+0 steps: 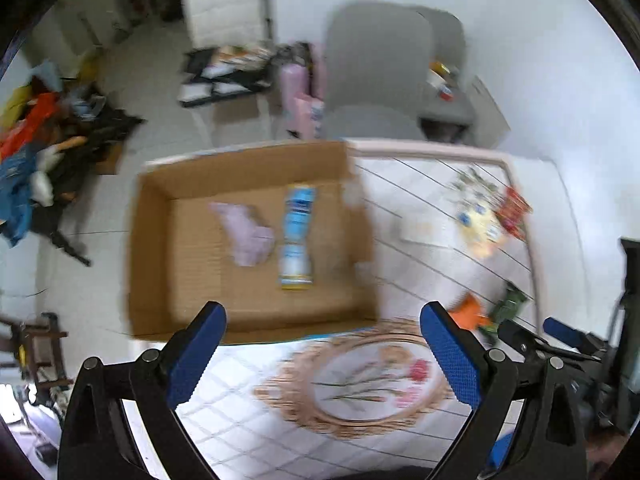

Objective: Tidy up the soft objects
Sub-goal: 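Grasp the yellow Vinda tissue pack with the left gripper while the right grasps the green wipes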

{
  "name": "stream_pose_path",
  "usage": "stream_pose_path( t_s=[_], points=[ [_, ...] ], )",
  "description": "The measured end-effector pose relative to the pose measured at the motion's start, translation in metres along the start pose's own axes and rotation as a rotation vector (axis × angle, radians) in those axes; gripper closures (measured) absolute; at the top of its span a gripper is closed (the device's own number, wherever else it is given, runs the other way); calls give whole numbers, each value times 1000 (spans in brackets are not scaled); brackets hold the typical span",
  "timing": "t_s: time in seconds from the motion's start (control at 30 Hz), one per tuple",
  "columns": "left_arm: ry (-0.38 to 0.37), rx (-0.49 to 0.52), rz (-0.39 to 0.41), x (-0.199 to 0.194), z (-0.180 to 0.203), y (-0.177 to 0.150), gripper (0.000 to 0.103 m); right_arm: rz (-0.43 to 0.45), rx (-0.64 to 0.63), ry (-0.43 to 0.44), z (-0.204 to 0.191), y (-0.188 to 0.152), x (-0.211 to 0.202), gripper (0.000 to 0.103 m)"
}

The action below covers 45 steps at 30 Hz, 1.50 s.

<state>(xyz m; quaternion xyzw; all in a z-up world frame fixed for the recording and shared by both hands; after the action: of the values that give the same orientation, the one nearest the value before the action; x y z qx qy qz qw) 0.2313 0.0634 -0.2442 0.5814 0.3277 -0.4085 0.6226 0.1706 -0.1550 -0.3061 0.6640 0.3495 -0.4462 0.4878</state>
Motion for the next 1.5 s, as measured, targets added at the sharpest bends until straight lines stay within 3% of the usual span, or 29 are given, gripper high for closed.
stream_pose_path(
  t_s=[0.1,0.2,0.33,0.37,0.43,0.47,0.73,0.9,0.97,1.0,1.07,1.17,1.3,1.33,1.37,1.5],
  points=[
    [-40,45,-73,43,56,0,3,-70,171,-94,89,-8,40,6],
    [-58,101,-155,83,103,-5,3,-148,286,-126,142,-20,86,7],
    [-51,163,-260,138,154,-10,3,-228,373,-87,168,-31,138,14],
    [-57,163,-276,145,161,-12,3,-254,389,-78,172,-33,152,19],
    [-61,155,-319,167,180,-11,3,-286,423,-69,177,-35,167,51],
    [-66,150,-333,174,187,-10,3,-294,444,-70,183,-32,172,59],
    [-119,-3,-499,254,247,10,3,-258,387,-116,236,26,177,63],
    [-61,-41,-621,317,269,1,3,-289,287,-124,254,52,188,61],
    [-22,-20,-625,331,272,-2,3,-298,266,-130,260,64,192,56],
    [19,25,-623,336,272,-5,4,-297,266,-130,262,67,192,48],
    [51,146,-574,337,278,-6,4,-297,268,-113,263,77,193,41],
    [77,301,-529,329,284,-10,4,-301,277,-92,262,80,193,41],
    [87,303,-493,329,281,-7,4,-316,311,-108,259,75,196,41],
    [79,287,-492,329,281,-6,14,-321,329,-108,261,75,199,41],
    [55,267,-493,330,280,-6,36,-324,337,-109,263,75,201,41],
    [35,271,-452,321,279,-2,40,-300,328,-123,268,84,199,60]
  ],
)
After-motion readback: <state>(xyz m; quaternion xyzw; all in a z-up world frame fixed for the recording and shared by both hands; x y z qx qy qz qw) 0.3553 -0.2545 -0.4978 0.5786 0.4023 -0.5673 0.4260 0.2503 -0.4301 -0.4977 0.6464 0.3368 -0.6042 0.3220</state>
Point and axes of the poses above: each gripper's, at about its wrist camera, not at the fingertips, and x roughly the way its jaws point, z to its right, y to its top, the point moved 8 cm from there along x, roughly the way its jaws point, and after that the axes turned 12 degrees about z, right-handed, at the moved point
